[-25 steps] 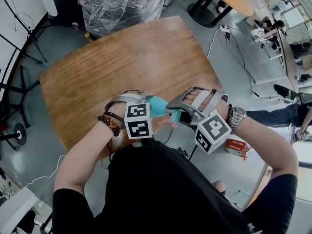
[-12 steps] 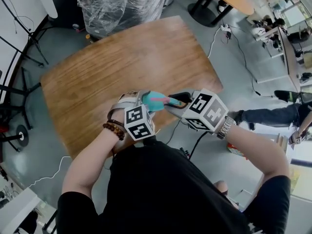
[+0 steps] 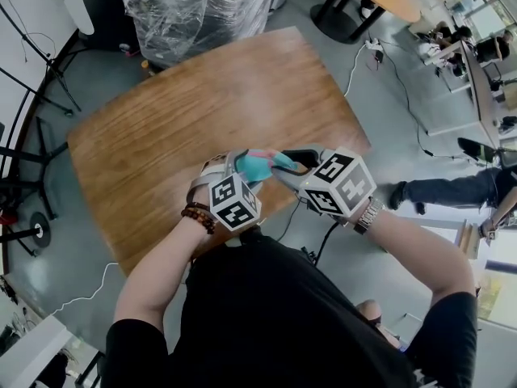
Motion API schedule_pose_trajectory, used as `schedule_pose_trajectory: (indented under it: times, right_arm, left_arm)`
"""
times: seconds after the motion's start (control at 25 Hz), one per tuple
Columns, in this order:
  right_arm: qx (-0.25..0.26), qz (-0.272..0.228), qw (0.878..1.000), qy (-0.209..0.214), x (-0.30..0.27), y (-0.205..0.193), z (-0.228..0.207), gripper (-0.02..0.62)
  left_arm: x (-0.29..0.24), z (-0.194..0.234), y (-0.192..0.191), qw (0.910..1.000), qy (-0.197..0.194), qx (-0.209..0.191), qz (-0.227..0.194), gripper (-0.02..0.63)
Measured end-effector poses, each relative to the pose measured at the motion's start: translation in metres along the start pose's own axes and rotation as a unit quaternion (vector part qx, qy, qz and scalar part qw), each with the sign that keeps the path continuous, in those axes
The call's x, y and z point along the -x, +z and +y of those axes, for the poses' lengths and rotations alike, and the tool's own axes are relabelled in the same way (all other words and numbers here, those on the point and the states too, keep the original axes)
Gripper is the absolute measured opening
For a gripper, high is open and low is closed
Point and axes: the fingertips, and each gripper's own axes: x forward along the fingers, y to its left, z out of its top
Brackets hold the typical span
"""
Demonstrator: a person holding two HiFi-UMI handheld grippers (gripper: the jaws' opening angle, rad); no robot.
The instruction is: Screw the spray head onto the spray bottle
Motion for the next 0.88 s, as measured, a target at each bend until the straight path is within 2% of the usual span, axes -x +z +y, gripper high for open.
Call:
schedule_pose_trajectory:
  times: [0.12,0.28,0.56,0.88]
  right_arm:
    - [0.012,-0.022,1.000,-0.017,0.008,0.005,-0.011,0.161]
    - [0.013,-0.040,0.998,-0.044,0.017,0.002,-0.024,0.161]
    - [0.044,-0.080,0.993,-0.079,0.014,0.007,-0.033,0.149]
    - [0.061,-0.130,0.983,-0.117,0.002,0.015,-0.041,0.047]
  left_arm:
    - [-0.009,0.007,-0.005,0.9996,-0.002,0.028,-0.004,0.382]
    - [-0.021,0.026,-0.014,0.9964,0.007,0.081,-0.025,0.383]
    - [-0.043,0.072,-0.032,0.9836,0.037,0.168,-0.052,0.387]
    - [-0.066,0.105,-0.040,0.9788,0.062,0.186,-0.060,0.387]
